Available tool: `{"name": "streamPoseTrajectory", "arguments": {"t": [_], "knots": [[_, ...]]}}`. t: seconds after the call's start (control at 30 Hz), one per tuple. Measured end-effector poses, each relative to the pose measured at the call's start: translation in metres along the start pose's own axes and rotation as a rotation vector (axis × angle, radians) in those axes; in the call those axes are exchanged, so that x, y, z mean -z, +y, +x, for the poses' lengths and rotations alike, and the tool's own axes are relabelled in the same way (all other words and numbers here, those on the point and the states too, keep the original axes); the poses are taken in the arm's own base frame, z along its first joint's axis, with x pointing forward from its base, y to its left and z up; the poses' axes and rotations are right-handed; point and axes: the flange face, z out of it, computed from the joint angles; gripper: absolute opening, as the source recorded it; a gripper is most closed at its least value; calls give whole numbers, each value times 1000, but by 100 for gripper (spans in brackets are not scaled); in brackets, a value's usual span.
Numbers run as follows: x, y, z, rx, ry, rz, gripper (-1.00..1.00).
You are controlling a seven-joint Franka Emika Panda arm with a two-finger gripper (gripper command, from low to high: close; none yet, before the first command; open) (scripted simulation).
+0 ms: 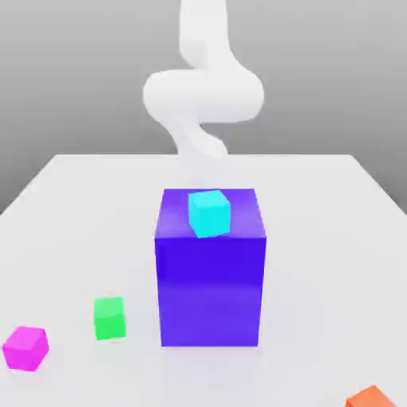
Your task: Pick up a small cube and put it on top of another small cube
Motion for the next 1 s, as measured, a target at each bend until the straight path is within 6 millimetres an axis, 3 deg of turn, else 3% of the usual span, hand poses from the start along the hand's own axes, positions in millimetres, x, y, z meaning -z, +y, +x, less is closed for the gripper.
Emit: {"name": "streamPoseTrajectory", "arguments": {"t": [0.13,0.27,0.43,0.57,0.67,0.9,1.0], "knots": [[-80,25,21,-203,17,-156,0],[-153,66,40,-402,33,-293,0],[-235,136,55,-659,49,-447,0],[-289,206,60,-878,62,-560,0],[-323,265,59,-1056,71,-639,0],[-388,371,18,-1433,52,-786,0],[-415,400,1,-1498,49,-805,0]]}}
